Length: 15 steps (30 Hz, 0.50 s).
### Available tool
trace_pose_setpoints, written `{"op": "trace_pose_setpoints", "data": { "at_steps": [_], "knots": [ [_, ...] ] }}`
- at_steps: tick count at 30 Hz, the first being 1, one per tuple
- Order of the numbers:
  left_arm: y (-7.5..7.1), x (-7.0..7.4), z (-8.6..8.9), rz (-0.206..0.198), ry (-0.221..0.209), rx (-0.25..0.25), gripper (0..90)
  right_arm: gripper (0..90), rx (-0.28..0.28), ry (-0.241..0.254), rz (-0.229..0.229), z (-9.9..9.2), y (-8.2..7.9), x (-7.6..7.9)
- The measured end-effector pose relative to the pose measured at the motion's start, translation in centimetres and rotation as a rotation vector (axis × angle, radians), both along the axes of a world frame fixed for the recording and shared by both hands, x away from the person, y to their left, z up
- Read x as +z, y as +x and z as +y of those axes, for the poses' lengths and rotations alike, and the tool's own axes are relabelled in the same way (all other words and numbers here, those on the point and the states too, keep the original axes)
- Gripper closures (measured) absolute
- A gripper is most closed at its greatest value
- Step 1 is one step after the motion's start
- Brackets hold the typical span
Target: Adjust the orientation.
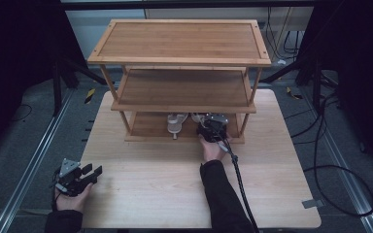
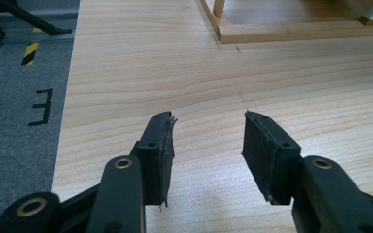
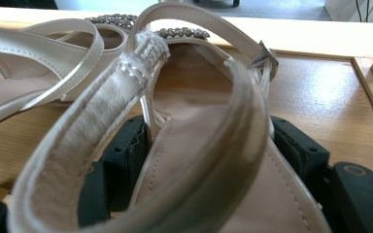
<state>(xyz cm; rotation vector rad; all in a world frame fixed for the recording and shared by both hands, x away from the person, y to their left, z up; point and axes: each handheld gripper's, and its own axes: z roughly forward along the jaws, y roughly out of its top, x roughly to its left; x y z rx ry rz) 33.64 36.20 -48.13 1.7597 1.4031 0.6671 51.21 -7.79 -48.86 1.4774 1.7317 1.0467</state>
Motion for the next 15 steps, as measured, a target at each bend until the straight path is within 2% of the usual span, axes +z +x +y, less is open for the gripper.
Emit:
{"op": "trace_pose_setpoints", "data": {
  "at_steps": [4, 6, 11, 15],
  "knots": [
    [0.0, 0.0, -0.1, 0.0, 0.004, -0.004, 52.8, 35.3, 0.006, 0.013, 0.012, -0.2, -0.1, -0.3],
    [0.0, 0.0, -0.1, 0.002, 0.003, -0.003, 52.8, 33.5, 0.033, -0.014, 0.009, -0.2, -0.1, -0.3],
    [0.0, 0.0, -0.1, 0.004, 0.002, -0.004, 52.7, 22.9, 0.098, -0.003, 0.05, -0.4, -0.7, 0.0],
    [0.0, 0.0, -0.1, 0.005, 0.003, -0.004, 52.7, 21.4, 0.141, -0.014, 0.042, -1.0, -2.0, 0.3]
  ]
}}
